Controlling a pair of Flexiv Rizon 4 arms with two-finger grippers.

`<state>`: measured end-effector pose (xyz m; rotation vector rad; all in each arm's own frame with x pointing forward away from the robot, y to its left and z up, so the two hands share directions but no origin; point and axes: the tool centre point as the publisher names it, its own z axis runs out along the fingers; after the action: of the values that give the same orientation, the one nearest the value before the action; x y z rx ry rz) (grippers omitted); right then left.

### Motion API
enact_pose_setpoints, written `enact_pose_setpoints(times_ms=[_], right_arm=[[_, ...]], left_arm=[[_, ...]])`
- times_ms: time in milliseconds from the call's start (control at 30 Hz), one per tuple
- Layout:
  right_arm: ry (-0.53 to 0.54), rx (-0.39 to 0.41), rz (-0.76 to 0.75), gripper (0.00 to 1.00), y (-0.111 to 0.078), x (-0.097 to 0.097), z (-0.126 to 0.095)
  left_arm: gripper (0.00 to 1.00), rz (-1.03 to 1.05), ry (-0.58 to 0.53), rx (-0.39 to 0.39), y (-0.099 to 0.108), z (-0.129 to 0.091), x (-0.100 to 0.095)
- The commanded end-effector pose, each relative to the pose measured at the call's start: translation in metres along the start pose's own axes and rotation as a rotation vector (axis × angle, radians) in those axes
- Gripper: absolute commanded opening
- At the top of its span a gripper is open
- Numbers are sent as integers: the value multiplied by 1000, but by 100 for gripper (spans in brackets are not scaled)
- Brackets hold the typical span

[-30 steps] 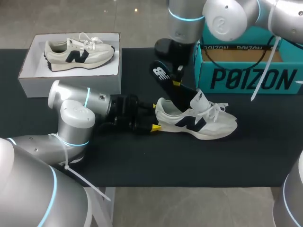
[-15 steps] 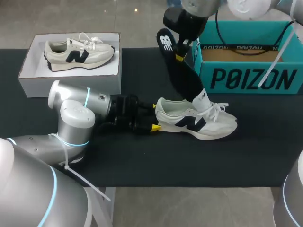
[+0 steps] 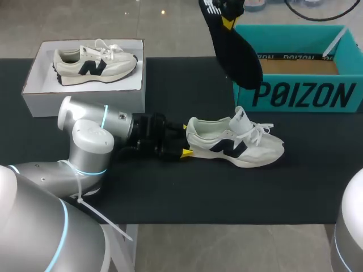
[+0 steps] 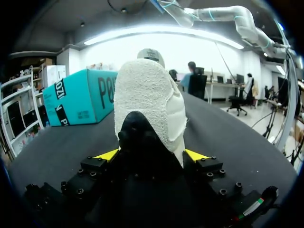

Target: Take the shoe out of the shoebox, open the shoe tongue, remove and reinsert the insole, then place the shoe into the shoebox

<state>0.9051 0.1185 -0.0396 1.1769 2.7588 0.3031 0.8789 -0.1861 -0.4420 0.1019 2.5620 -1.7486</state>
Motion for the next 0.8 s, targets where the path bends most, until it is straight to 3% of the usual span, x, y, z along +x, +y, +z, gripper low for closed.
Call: enact_pose_setpoints(times_ms=[33, 600, 733, 800], right_arm=[[-3, -5, 0, 0, -5, -1, -19], [-3, -5, 0, 0, -5, -1, -19], [76, 0, 66, 0, -49, 20, -20], [138, 10, 92, 0, -62, 26, -20]], left_arm=[[0, 0, -1, -1, 3, 3, -1], [0, 0, -1, -1, 3, 3, -1], [0, 0, -1, -1, 3, 3, -1], [0, 0, -1, -1, 3, 3, -1]])
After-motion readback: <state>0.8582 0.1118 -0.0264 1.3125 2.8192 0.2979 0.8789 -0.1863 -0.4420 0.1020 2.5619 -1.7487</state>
